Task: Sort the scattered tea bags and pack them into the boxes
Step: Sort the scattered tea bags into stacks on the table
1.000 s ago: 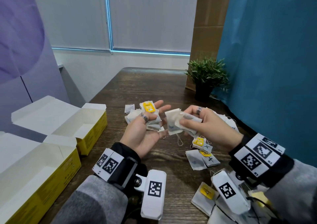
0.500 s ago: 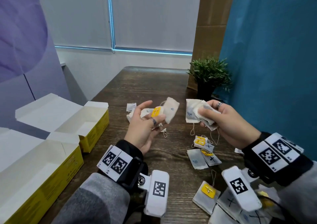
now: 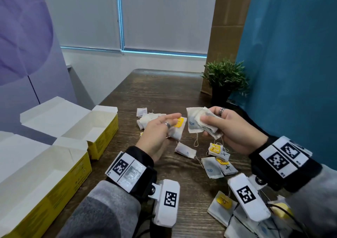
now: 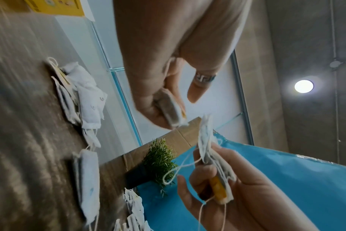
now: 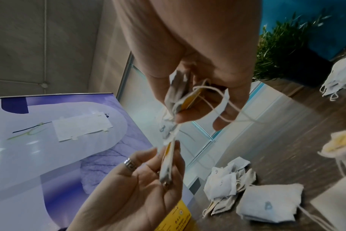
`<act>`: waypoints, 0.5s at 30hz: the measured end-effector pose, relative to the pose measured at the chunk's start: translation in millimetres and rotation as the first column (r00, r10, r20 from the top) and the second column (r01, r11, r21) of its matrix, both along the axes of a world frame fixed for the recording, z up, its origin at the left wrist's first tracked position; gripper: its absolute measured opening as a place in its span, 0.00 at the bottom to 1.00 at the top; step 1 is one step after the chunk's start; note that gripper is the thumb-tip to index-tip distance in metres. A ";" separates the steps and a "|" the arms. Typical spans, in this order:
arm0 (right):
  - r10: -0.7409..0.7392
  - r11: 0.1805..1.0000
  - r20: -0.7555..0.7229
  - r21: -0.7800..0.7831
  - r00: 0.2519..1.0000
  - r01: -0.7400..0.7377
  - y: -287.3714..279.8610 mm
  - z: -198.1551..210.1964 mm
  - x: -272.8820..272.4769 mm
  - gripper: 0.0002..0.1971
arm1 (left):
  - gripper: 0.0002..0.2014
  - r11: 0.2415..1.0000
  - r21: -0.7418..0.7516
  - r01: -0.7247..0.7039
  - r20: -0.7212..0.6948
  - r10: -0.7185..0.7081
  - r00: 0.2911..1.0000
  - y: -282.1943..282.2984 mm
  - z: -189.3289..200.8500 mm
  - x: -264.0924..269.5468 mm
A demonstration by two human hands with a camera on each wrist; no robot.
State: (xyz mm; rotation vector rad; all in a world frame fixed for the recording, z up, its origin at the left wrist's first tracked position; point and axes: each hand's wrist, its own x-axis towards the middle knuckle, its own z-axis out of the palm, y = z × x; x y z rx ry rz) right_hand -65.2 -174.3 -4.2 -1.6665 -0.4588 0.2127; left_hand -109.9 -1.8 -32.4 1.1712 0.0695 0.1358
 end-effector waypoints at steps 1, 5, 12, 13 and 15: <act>-0.009 1.000 0.007 -0.005 1.000 0.009 -0.7 0.7 1.4 0.03 | 0.16 0.998 -0.047 0.030 -0.025 -0.031 0.999 3.1 1.7 -0.7; -0.044 0.999 0.021 -0.013 0.999 0.045 -10.2 5.6 6.0 0.03 | 0.25 0.995 0.081 0.062 -0.036 -0.059 0.998 14.4 1.1 -1.4; -0.107 0.993 -0.003 0.053 0.994 0.107 -37.1 18.4 14.9 0.05 | 0.27 0.692 0.657 0.299 -0.213 -0.210 0.954 -9.5 6.6 25.9; -0.119 0.991 0.000 0.064 0.993 0.118 -41.0 20.5 16.0 0.05 | 0.28 0.578 0.752 0.318 -0.243 -0.205 0.948 -15.7 7.1 34.8; -0.145 0.986 -0.007 0.082 0.989 0.145 -49.1 22.8 17.8 0.06 | 0.30 0.330 0.871 0.364 -0.326 -0.166 0.931 -23.8 6.2 50.9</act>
